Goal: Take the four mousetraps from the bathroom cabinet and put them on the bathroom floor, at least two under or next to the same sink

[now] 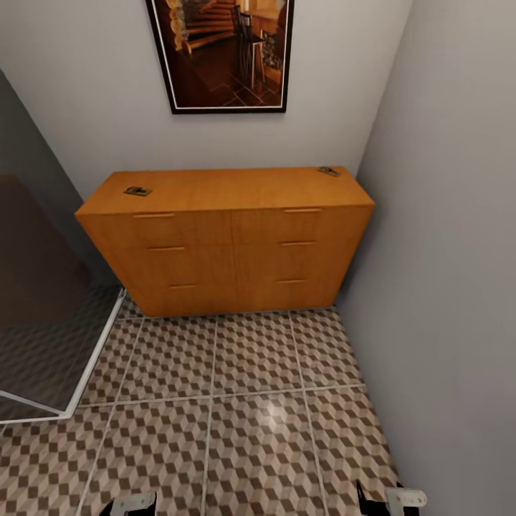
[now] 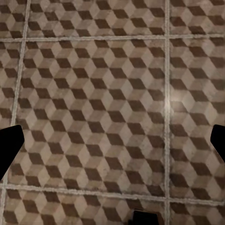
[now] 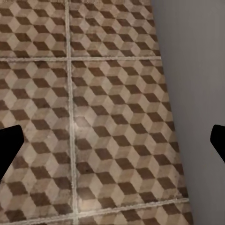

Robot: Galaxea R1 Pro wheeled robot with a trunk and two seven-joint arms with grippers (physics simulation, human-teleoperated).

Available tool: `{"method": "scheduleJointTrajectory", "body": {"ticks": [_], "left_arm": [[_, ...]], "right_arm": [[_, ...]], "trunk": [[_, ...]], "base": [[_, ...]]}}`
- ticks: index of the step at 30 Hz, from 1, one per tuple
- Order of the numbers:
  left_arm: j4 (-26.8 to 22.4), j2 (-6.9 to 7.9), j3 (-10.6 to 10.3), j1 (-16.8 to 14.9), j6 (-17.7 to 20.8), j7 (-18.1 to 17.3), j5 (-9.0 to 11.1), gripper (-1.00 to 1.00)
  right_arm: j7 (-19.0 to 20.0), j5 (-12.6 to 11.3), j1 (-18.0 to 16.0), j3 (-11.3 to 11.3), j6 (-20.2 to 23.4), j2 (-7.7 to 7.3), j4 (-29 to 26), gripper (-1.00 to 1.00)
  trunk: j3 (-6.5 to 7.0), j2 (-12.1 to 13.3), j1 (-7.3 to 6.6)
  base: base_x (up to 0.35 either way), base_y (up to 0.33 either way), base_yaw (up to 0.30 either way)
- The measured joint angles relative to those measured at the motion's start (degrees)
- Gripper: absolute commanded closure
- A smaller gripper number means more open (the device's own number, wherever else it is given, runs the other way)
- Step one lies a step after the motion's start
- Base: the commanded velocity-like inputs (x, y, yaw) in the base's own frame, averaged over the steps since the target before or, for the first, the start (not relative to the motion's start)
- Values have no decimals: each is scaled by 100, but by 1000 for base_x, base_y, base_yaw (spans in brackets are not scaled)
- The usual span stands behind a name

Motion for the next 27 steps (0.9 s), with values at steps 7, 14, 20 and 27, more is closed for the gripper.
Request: {"method": "scheduleJointTrajectory", "body": {"ticks": [7, 14, 20, 27], "left_arm": [[0, -1, -2, -2, 1, 0, 0, -100], [0, -3, -3, -2, 1, 0, 0, -100], [0, -4, -2, -2, 1, -1, 0, -100], [0, -4, -2, -2, 3, -1, 0, -100]], "right_arm": [[0, 0, 0, 0, 0, 5, 0, -100], [0, 0, 0, 0, 0, 8, 0, -100], [-1, 0, 0, 0, -1, 9, 0, -100], [-1, 0, 0, 0, -1, 9, 0, -100]], "trunk": [[0, 0, 0], [0, 0, 0], [0, 0, 0], [0, 0, 0]], "base": [[138, 0, 0], [138, -31, 0], [138, -81, 0], [138, -87, 0]]}}
